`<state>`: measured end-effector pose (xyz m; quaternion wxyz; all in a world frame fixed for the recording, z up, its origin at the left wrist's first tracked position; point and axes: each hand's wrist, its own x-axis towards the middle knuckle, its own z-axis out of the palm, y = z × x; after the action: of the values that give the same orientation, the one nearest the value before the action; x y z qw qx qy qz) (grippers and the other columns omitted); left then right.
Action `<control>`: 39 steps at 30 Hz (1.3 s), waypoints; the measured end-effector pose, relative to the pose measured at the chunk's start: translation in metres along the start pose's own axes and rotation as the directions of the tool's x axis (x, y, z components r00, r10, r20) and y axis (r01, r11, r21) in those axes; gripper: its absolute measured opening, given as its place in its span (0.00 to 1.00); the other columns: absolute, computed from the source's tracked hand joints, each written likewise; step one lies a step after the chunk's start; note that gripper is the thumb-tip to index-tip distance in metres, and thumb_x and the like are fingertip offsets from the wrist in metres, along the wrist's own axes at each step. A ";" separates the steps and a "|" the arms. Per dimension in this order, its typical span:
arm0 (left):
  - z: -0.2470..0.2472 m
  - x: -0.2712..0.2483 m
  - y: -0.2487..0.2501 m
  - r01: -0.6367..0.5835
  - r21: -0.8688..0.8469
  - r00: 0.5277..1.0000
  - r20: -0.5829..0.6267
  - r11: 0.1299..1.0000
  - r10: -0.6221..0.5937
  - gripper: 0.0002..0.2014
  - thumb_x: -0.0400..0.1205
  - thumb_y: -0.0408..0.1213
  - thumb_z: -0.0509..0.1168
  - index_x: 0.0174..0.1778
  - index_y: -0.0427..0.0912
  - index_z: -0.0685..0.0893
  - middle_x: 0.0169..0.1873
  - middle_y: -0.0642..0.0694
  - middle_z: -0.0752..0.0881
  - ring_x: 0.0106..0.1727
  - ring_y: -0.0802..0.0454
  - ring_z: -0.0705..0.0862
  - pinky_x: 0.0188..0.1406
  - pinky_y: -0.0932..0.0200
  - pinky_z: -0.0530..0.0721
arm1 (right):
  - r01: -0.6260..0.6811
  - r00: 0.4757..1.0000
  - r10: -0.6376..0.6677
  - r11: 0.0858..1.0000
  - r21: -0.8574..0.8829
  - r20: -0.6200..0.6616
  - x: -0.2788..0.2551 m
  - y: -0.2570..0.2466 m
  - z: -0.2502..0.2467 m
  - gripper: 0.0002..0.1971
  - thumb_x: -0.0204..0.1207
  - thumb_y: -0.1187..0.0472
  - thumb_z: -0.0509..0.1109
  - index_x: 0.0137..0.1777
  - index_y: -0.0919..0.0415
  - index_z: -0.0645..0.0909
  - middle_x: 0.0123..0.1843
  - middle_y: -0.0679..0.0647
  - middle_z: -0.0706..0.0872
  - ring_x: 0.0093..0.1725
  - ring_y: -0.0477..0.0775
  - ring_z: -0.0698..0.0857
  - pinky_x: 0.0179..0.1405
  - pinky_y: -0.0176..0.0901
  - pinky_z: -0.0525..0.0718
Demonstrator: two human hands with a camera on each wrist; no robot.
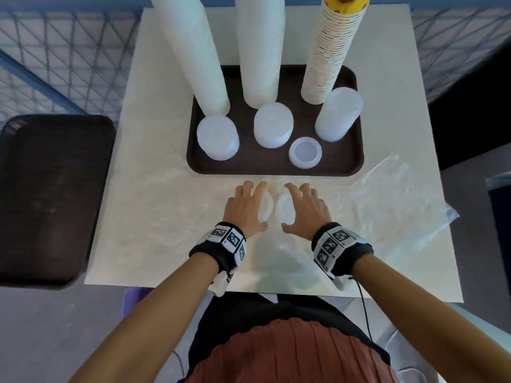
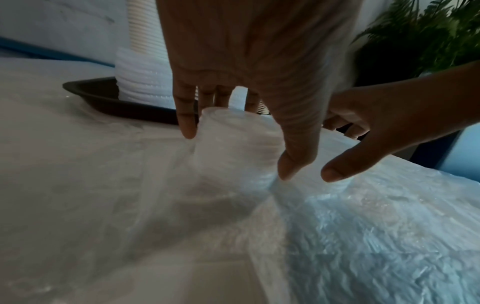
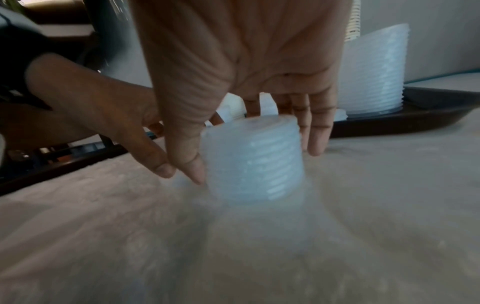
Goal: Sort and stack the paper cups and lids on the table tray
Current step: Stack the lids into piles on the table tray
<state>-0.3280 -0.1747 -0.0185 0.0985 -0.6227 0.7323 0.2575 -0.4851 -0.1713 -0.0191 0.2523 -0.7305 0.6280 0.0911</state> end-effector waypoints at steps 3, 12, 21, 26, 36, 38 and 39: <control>0.003 0.002 -0.001 0.024 -0.008 1.000 0.012 1.000 -0.024 0.43 0.68 0.41 0.74 0.76 0.47 0.59 0.68 0.40 0.66 0.66 0.41 0.69 0.52 0.49 0.79 | -0.033 0.999 0.033 0.999 0.010 0.014 0.002 -0.001 0.005 0.44 0.64 0.49 0.78 0.77 0.55 0.58 0.67 0.61 0.68 0.63 0.62 0.73 0.57 0.52 0.78; 0.002 0.007 -0.001 0.036 -0.029 0.999 0.027 0.999 -0.035 0.40 0.65 0.38 0.76 0.71 0.45 0.63 0.63 0.39 0.69 0.62 0.41 0.71 0.45 0.53 0.79 | -0.073 0.997 0.073 0.997 0.009 0.000 0.007 -0.001 0.010 0.45 0.62 0.48 0.79 0.76 0.55 0.59 0.65 0.61 0.71 0.61 0.62 0.73 0.60 0.51 0.75; 0.001 0.007 -0.002 0.031 -0.034 1.000 0.004 0.999 -0.031 0.41 0.62 0.40 0.78 0.69 0.44 0.64 0.60 0.37 0.70 0.58 0.40 0.72 0.46 0.52 0.79 | -0.075 0.997 0.079 0.990 0.117 -0.025 0.007 0.005 0.005 0.42 0.59 0.48 0.78 0.72 0.54 0.64 0.63 0.61 0.73 0.62 0.62 0.75 0.64 0.50 0.73; -0.003 0.003 -0.008 0.045 -0.200 0.999 0.002 0.979 -0.045 0.42 0.62 0.40 0.77 0.70 0.45 0.63 0.62 0.38 0.69 0.60 0.39 0.73 0.51 0.49 0.80 | -0.068 0.997 0.077 0.959 0.274 -0.022 0.005 0.009 -0.002 0.42 0.58 0.51 0.80 0.71 0.54 0.65 0.62 0.60 0.73 0.58 0.62 0.78 0.61 0.50 0.76; -0.016 -0.006 -0.024 -0.015 -0.473 0.988 -0.140 0.881 -0.058 0.43 0.59 0.42 0.79 0.68 0.45 0.65 0.61 0.41 0.74 0.61 0.43 0.73 0.56 0.54 0.75 | -0.068 0.979 0.161 0.839 0.540 -0.126 -0.001 0.035 -0.040 0.41 0.58 0.57 0.83 0.69 0.57 0.66 0.65 0.57 0.76 0.64 0.57 0.76 0.59 0.42 0.73; -0.020 -0.011 -0.026 -0.033 -0.521 0.981 -0.182 0.853 -0.073 0.42 0.59 0.42 0.79 0.67 0.46 0.66 0.61 0.43 0.74 0.61 0.45 0.74 0.54 0.55 0.75 | -0.091 0.966 0.203 0.844 0.529 -0.158 0.009 0.039 -0.054 0.43 0.58 0.57 0.83 0.71 0.57 0.65 0.67 0.60 0.75 0.65 0.60 0.75 0.61 0.50 0.76; -0.022 -0.014 -0.026 -0.032 -0.547 0.979 -0.187 0.836 -0.085 0.42 0.60 0.42 0.79 0.67 0.46 0.66 0.62 0.45 0.74 0.60 0.46 0.75 0.53 0.57 0.74 | -0.108 0.961 0.221 0.855 0.508 -0.168 0.016 0.040 -0.061 0.43 0.58 0.57 0.83 0.71 0.56 0.64 0.67 0.61 0.74 0.65 0.62 0.75 0.61 0.53 0.77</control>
<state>-0.2965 -0.1759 -0.0004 -0.1553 -0.6580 0.6255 0.3895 -0.5312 -0.2180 0.0156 0.3506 -0.5903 0.7148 -0.1326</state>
